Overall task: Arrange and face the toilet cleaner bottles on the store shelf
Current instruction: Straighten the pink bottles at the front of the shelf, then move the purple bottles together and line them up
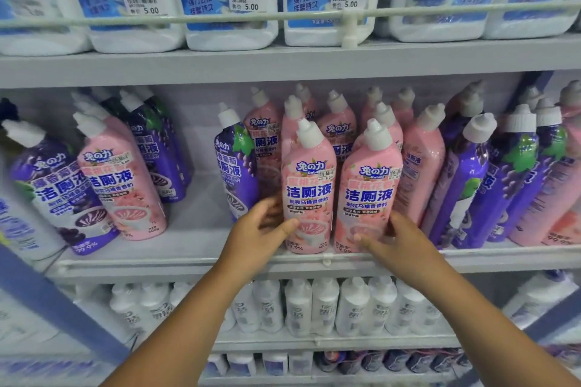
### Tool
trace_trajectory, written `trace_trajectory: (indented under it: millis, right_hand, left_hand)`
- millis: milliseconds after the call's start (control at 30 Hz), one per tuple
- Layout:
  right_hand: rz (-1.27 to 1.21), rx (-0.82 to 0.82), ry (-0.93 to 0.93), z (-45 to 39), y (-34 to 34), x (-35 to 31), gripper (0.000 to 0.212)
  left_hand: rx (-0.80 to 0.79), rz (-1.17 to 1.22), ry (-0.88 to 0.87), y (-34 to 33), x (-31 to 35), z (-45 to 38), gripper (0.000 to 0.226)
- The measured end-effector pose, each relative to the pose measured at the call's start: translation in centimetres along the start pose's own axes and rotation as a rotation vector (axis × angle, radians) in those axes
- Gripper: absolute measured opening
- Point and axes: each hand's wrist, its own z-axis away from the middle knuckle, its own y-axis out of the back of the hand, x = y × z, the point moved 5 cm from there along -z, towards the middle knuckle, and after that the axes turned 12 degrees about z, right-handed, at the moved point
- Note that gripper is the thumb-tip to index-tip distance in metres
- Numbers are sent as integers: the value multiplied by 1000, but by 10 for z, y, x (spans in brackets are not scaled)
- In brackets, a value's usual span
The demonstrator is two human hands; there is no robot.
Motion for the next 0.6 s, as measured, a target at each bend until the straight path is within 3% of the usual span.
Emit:
trace_trajectory:
  millis: [133,267,433,600]
  right_hand:
    - [473,-169,-97,20,-6,-7,58]
    - [709,-283,-20,44,-9,-40,67]
    - [590,-272,178,66,-34,-110,62]
    - [222,-182,284,43,-90,-173,70]
  left_hand:
    - [142,-368,-73,38,9,27,47]
    - [280,-706,-158,83,21,62,50]
    - [526,-637,-52,168,16,82,33]
    - [762,-562,-59,240,28,83,52]
